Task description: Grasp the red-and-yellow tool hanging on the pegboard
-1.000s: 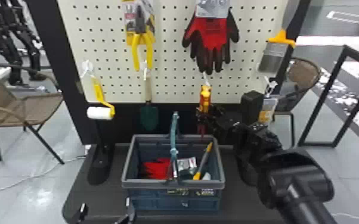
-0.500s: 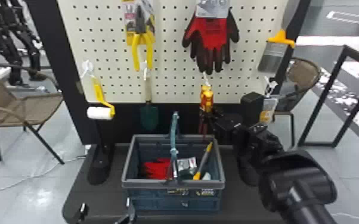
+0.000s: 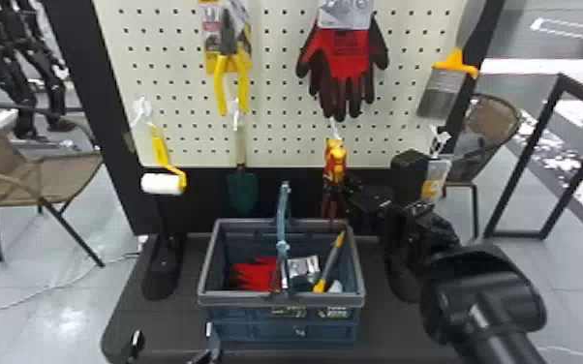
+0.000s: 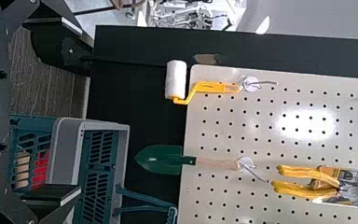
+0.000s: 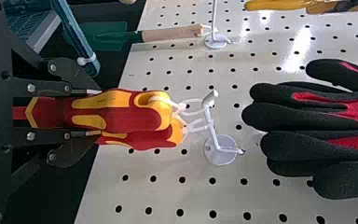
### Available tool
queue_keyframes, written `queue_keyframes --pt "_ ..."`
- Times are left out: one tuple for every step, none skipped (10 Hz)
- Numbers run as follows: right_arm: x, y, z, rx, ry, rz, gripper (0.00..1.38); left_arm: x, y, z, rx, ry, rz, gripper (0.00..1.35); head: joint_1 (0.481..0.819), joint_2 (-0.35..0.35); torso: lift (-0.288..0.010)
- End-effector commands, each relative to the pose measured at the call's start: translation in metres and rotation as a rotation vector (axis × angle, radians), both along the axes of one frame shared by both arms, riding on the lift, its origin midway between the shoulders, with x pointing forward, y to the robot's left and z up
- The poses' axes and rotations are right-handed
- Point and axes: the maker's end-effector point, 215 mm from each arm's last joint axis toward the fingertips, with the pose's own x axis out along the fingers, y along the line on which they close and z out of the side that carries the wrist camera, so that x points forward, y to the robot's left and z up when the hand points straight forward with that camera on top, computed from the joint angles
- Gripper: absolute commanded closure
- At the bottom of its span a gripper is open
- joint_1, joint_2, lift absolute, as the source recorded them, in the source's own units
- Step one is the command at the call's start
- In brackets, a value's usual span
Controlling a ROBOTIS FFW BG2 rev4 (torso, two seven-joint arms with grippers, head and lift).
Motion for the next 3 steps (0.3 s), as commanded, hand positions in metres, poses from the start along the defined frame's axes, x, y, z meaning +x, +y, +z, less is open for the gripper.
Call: queue_keyframes --pt "0.0003 -0.0004 0.0001 0.001 0.0 -0.002 1.29 0.0 0.0 0.0 0.0 0.0 0.0 0.13 0.549 0.0 -0.1" --pt "0.0004 0.0001 0.0003 0.002 0.0 -0.003 1.29 0.0 0.0 0.0 0.0 0.0 0.0 0.13 0.549 0.0 -0.1" --pt "0.0005 0.0006 0.0002 0.004 0.0 -0.004 1.29 0.0 0.0 0.0 0.0 0.0 0.0 0.13 0.549 0.0 -0.1"
